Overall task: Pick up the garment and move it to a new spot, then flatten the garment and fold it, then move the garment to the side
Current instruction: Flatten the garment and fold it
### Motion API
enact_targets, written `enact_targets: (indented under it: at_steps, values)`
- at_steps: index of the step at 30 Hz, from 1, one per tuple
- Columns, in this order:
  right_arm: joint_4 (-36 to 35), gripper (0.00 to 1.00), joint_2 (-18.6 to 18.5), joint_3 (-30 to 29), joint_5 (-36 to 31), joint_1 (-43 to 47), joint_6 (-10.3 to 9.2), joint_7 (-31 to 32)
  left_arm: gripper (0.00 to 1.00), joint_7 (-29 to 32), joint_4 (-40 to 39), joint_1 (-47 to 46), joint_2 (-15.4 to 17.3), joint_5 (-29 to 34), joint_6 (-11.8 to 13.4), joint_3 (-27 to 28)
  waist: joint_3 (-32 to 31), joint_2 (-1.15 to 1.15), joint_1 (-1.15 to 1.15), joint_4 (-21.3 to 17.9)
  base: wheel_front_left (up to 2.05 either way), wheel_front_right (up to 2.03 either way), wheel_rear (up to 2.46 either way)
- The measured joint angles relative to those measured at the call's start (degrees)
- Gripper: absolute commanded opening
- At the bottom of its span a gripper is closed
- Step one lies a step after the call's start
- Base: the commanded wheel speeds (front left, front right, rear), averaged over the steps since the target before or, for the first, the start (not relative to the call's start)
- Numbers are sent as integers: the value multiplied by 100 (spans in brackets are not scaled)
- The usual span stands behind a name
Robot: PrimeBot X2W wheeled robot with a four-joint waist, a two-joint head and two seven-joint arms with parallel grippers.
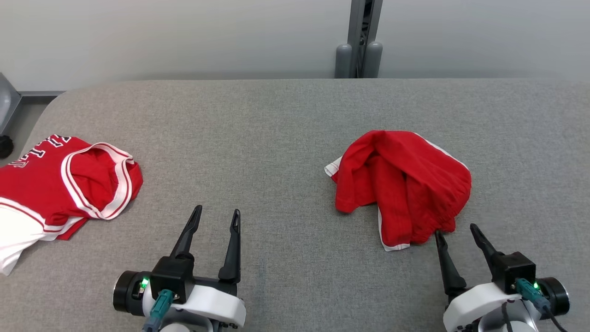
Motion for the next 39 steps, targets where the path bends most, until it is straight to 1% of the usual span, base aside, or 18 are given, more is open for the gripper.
enact_targets:
  at_steps: [6, 11, 19, 24, 25, 26, 27, 30, 39]
  values:
    - [614, 100, -60, 290, 19, -235, 0, 0, 100, 0, 40, -58, 0, 0, -13, -35, 115, 0, 0, 113, 0, 0, 0]
    - [991, 100, -119, 342, 134, -411, 0, 1, 100, 0, 55, -136, -1, 0, -24, -69, 179, 0, 0, 226, 0, 0, 0]
    - [1363, 100, -143, 506, 303, -583, 0, 0, 100, 0, 63, -168, -1, 0, -24, -78, 268, 0, 0, 362, 0, 0, 0]
    - [1426, 100, -157, 542, 349, -647, 0, 1, 100, 0, 73, -183, -1, 1, -25, -79, 304, 0, 0, 419, 0, 0, 0]
    - [1430, 81, -156, 543, 358, -651, 0, 0, 100, 0, 73, -184, -1, 1, -25, -79, 311, 0, 0, 426, 0, 0, 0]
    - [1438, 56, -156, 538, 372, -657, 0, 1, 100, 0, 73, -185, -1, 2, -29, -79, 317, 0, 0, 433, 0, 0, 0]
    - [1450, 38, -157, 531, 386, -670, 0, 0, 100, 0, 74, -186, -1, 2, -34, -79, 321, 0, 0, 439, 0, 0, 0]
    - [1481, 0, -159, 512, 394, -701, 0, 1, 100, 0, 80, -189, -1, 2, -34, -79, 325, 0, 0, 448, 0, 0, 0]
    - [1403, 0, -177, 394, 382, -701, 0, 1, 100, 0, 105, -193, -1, 2, -32, -89, 271, 0, 0, 396, 0, 0, 0]
